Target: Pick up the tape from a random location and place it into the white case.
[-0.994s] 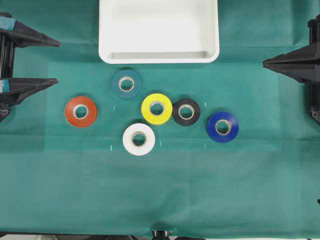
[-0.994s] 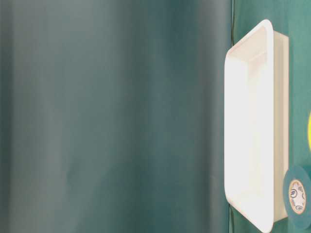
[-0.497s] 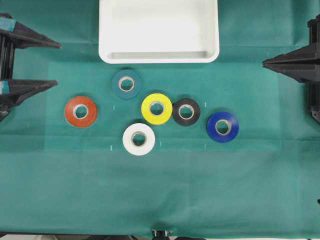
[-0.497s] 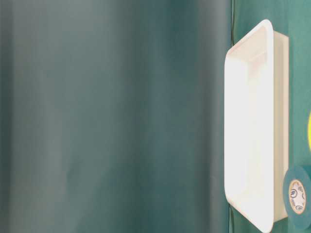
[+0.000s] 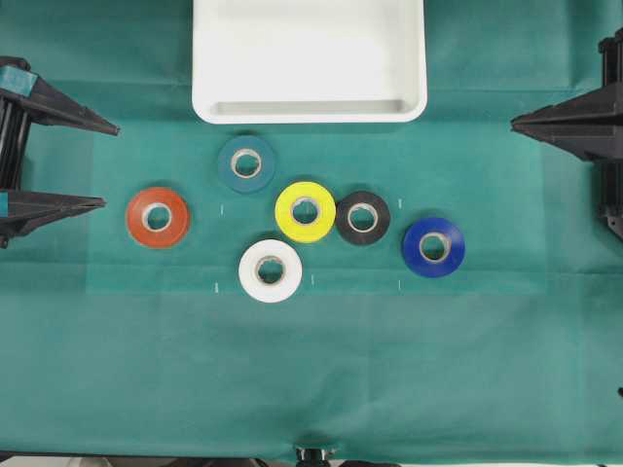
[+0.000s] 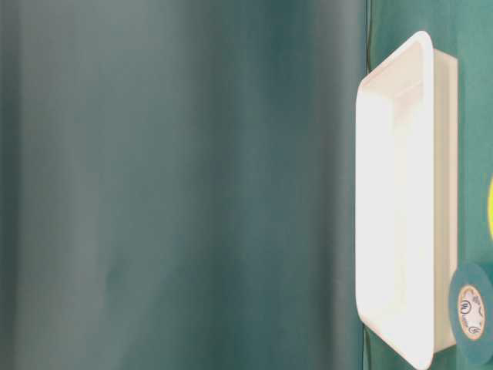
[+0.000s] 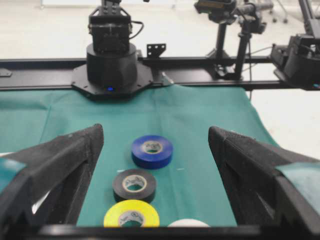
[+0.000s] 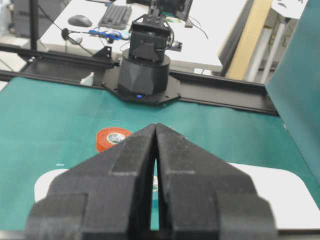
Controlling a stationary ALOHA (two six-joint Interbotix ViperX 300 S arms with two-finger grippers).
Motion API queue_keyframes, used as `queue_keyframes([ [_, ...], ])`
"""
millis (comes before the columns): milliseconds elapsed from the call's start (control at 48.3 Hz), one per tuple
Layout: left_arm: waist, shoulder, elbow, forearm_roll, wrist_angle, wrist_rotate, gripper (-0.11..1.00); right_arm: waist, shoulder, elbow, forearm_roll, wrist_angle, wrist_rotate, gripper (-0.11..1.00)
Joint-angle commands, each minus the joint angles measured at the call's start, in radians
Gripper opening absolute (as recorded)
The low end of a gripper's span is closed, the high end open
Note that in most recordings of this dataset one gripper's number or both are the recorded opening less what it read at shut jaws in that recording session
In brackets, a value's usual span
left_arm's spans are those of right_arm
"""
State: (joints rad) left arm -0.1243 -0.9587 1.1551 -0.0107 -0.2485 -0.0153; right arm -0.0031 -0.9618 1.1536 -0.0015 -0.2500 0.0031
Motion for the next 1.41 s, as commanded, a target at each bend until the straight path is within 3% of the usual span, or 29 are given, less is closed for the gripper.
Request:
queue_keyframes([
  [0,-0.002,0.008,-0.009,-0.002,-0.003,0.000,0.99,0.000,0.008,-0.026,0.002,-0.005,0.000,0.00],
  [642,0.020,0.063,-0.028,-0.002,-0.023,0.002,0.98,0.000,0.009,-0.028,0.002,-0.005,0.000,0.00],
  [953,0.029,0.268,-0.144,-0.002,-0.081,0.009,0.98,0.000,0.017,-0.031,0.000,-0.008,0.000,0.00],
  [1388,0.029,0.580,-0.407,0.002,-0.084,0.018,0.98,0.000,0.021,-0.031,0.000,-0.014,0.000,0.00],
])
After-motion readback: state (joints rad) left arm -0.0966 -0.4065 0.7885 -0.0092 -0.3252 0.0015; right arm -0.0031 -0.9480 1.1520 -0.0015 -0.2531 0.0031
